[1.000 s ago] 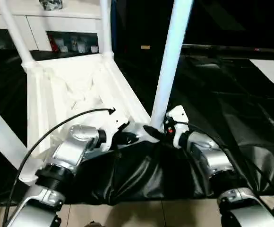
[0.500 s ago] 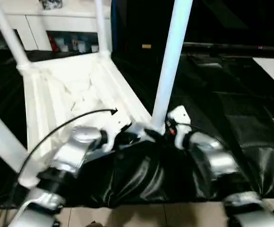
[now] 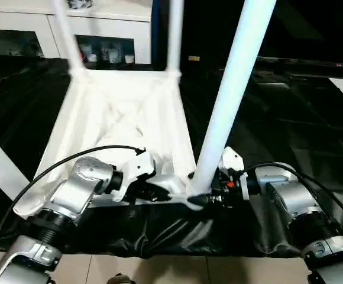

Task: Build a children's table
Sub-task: Rotate leg to tighten

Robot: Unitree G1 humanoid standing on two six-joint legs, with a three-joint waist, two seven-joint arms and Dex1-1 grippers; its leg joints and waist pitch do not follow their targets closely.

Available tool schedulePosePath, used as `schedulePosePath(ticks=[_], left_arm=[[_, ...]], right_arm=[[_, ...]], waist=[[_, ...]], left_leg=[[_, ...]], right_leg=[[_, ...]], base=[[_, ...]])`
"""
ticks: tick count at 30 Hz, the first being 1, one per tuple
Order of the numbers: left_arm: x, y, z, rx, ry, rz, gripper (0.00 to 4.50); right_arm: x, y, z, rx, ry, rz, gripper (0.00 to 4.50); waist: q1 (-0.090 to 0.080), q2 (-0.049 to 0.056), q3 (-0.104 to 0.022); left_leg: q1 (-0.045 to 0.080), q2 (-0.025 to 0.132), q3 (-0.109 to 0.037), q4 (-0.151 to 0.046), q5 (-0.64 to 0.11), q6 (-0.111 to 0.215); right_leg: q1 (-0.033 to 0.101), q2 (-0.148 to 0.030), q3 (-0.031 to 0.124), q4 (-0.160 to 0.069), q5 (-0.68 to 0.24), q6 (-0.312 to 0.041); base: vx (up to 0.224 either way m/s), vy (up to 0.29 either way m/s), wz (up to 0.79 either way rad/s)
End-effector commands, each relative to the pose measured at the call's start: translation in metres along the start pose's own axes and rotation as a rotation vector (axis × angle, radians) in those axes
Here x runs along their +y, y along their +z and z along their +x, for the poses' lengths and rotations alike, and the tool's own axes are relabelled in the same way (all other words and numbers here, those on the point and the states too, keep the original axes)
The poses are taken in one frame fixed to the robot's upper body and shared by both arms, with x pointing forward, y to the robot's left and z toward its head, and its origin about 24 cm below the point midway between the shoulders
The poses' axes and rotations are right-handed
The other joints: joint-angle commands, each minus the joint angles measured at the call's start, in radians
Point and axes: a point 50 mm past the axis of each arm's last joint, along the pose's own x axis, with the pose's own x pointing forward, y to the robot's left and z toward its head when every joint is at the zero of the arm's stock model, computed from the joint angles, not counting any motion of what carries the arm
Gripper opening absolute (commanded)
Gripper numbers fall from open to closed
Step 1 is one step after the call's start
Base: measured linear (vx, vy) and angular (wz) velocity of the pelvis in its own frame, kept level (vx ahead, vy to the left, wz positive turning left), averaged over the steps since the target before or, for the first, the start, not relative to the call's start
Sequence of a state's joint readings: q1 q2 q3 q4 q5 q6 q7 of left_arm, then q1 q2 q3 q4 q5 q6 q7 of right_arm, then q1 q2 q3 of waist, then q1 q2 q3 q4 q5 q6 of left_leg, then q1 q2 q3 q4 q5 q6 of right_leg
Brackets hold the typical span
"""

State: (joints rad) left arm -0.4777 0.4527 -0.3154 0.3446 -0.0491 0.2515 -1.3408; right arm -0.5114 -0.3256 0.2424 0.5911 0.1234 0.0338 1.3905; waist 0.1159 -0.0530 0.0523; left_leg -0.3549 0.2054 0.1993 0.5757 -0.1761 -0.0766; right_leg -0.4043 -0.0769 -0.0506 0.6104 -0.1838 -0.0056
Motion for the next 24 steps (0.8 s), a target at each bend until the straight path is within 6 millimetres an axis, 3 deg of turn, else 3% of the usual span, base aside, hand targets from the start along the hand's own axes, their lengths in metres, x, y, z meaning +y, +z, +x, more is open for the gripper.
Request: schedulePosePath(ticks=[1,5,8,11,14,15,18,21,24], left_arm=[[0.004,0.017,0.003,-0.056,0.015,0.049,0.0],[0.004,0.018,0.003,-0.064,0.02,0.045,0.0],[0.006,0.02,0.006,-0.104,0.065,0.02,0.0],[0.009,0.022,0.011,-0.14,0.129,-0.006,0.0],[0.014,0.027,0.019,-0.17,0.229,-0.037,0.0],[0.016,0.029,0.023,-0.179,0.271,-0.05,0.0],[0.019,0.034,0.029,-0.2,0.334,-0.075,0.0],[0.02,0.041,0.039,-0.21,0.396,-0.096,0.0],[0.019,0.045,0.046,-0.216,0.417,-0.107,0.0]], right_arm=[[0.009,0.003,0.018,0.004,0.125,-0.024,3.03],[0.009,0.003,0.019,-0.002,0.122,-0.021,2.76],[0.012,0.001,0.024,-0.027,0.097,-0.006,2.68],[0.009,-0.001,0.029,-0.051,0.007,0.012,2.67],[-0.004,-0.006,0.036,-0.07,-0.245,0.066,2.67],[-0.009,-0.008,0.039,-0.081,-0.341,0.102,2.66],[-0.014,-0.01,0.045,-0.109,-0.468,0.16,2.66],[-0.018,-0.011,0.057,-0.145,-0.626,0.254,2.65],[-0.018,-0.008,0.067,-0.167,-0.679,0.287,2.65]], waist=[[-0.003,0.002,-0.056],[-0.003,0.001,-0.057],[-0.002,0.009,-0.058],[-0.006,0.005,-0.057],[-0.012,0.001,-0.054],[-0.024,-0.003,-0.054],[-0.032,-0.005,-0.053],[-0.04,-0.005,-0.053],[-0.041,-0.002,-0.057]], left_leg=[[0.01,0.034,-0.013,-0.068,-0.241,0.027],[0.01,0.033,-0.014,-0.067,-0.236,0.025],[0.011,0.033,-0.014,-0.067,-0.232,0.023],[0.01,0.031,-0.016,-0.069,-0.249,0.013],[0.009,0.028,-0.018,-0.072,-0.267,-0.001],[0.005,0.027,-0.024,-0.075,-0.275,-0.019],[0.01,0.026,-0.023,-0.071,-0.286,-0.004],[0.004,0.025,-0.024,-0.074,-0.261,-0.007],[0.007,0.026,-0.021,-0.071,-0.251,0.0]], right_leg=[[0.038,-0.064,0.042,-0.073,-0.271,-0.204],[0.039,-0.064,0.042,-0.072,-0.258,-0.207],[0.04,-0.063,0.041,-0.07,-0.238,-0.213],[0.042,-0.063,0.041,-0.073,-0.256,-0.211],[0.039,-0.066,0.041,-0.081,-0.334,-0.185],[0.043,-0.068,0.038,-0.085,-0.398,-0.158],[0.034,-0.068,0.041,-0.095,-0.453,-0.13],[0.035,-0.064,0.04,-0.093,-0.432,-0.126],[0.033,-0.063,0.042,-0.09,-0.379,-0.138]], base=[[0.0,0.0,0.0],[0.0,0.0,0.0],[0.0,0.0,0.0],[0.0,0.0,0.0],[0.0,0.0,0.0],[0.0,0.0,0.0],[0.0,0.0,0.0],[0.0,0.0,0.0],[0.0,0.0,0.0]])
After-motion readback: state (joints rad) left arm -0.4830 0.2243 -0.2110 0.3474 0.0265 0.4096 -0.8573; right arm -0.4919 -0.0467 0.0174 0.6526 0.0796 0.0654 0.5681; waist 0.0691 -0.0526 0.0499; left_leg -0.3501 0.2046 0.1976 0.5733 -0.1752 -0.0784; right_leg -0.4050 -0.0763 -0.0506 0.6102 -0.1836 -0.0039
